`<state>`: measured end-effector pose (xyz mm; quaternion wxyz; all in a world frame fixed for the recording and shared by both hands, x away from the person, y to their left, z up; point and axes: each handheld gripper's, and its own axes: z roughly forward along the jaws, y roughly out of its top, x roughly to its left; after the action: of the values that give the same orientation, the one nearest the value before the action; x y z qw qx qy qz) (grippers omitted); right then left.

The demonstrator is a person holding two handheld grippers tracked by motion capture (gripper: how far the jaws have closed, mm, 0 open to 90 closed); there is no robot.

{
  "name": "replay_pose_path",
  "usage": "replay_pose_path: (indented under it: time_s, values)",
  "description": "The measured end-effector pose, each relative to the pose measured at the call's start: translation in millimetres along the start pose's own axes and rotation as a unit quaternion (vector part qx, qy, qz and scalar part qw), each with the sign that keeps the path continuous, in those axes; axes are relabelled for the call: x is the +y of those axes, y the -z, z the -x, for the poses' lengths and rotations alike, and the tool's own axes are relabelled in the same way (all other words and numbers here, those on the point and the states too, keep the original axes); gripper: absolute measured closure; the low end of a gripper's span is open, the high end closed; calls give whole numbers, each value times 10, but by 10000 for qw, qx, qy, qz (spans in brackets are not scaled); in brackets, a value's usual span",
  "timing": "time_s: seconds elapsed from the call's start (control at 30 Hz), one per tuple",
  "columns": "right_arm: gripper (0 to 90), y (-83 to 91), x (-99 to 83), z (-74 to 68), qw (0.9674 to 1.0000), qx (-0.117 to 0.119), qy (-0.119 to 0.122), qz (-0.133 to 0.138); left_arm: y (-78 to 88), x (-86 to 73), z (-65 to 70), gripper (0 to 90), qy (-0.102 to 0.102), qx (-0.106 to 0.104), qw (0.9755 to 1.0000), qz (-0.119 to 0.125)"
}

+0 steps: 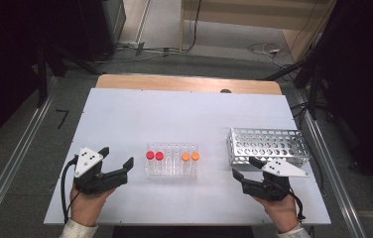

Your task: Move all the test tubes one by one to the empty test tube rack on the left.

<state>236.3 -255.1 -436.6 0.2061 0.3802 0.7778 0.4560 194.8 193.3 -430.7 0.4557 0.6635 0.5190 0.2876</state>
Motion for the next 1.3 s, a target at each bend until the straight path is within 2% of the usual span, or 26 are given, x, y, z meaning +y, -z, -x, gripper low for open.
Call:
replay_pose_path:
  time_s: [0.33,0.5,1.3]
  values:
    - [261,120,-53,121,9998,-178,-119,56,19,-74,-88,159,79,158,9998,-20]
    - [261,174,-97,186,9995,-253,-182,51,38,-108,-80,158,76,188,9998,-18]
    - [255,347,-241,393,9977,-623,-251,49,125,-191,-201,157,166,382,9991,-4]
